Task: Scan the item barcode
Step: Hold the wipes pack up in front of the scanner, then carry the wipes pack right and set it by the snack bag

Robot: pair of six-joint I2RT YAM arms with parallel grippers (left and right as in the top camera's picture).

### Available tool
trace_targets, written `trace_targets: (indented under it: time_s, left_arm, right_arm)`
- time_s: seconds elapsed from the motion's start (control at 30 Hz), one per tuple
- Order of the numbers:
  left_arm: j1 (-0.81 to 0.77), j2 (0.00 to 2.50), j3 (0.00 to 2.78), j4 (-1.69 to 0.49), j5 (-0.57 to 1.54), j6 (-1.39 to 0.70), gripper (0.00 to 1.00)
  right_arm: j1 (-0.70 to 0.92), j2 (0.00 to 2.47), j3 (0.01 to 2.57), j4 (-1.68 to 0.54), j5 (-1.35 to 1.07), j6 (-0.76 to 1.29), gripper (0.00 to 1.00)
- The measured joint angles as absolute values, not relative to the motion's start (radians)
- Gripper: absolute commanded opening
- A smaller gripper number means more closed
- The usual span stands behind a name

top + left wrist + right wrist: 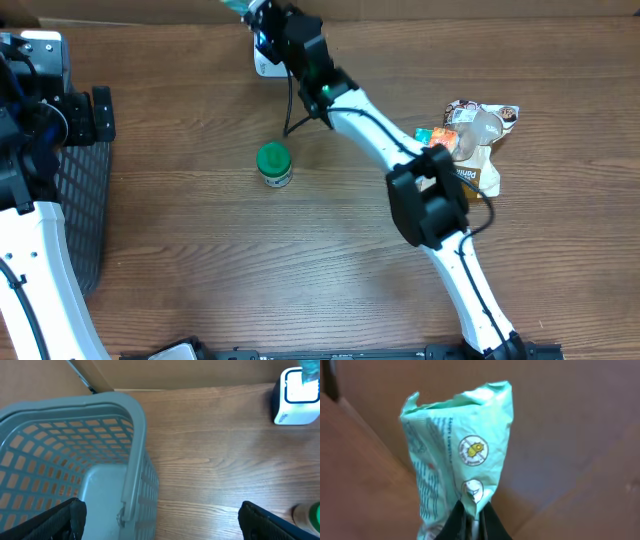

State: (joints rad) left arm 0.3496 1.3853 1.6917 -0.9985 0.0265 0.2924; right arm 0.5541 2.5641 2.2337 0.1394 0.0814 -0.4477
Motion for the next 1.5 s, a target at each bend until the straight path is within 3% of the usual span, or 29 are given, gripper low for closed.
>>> trace_targets:
  time_s: [0.33,0.6,0.73,1.07,1.4,1.5]
  left_arm:
    - [0.35,1.385,1.692,-0.999,0.027,0.293,1.0]
    - [0.35,1.386,1.692,-0.999,0.027,0.292,0.99]
    - [0.35,1.386,1.692,-0.999,0.027,0.292,0.99]
    - [0.35,1.386,1.692,-0.999,0.027,0.292,0.99]
    - [0.35,1.386,1.692,-0.999,0.027,0.292,1.0]
    - [0.35,1.386,1.692,-0.999,0.027,0.292,1.0]
  right_arm:
    - [0.507,2.061,2.239,-0.836,0.065,0.06,0.04]
    - [0.235,1.845,2.253,-1.472,0.074,0.314,0.04]
    - [0.096,1.873,2.118,-1.499,0.075,0.34,0.04]
    - [-0.067,1.959,1.729,-1.21,0.07,0.273,0.05]
    - [-0.077,1.972,1.692,-1.175,0.015,0.18,0.4]
    - [-0.077,1.972,1.697,-1.222,0.006,0.155,0.43]
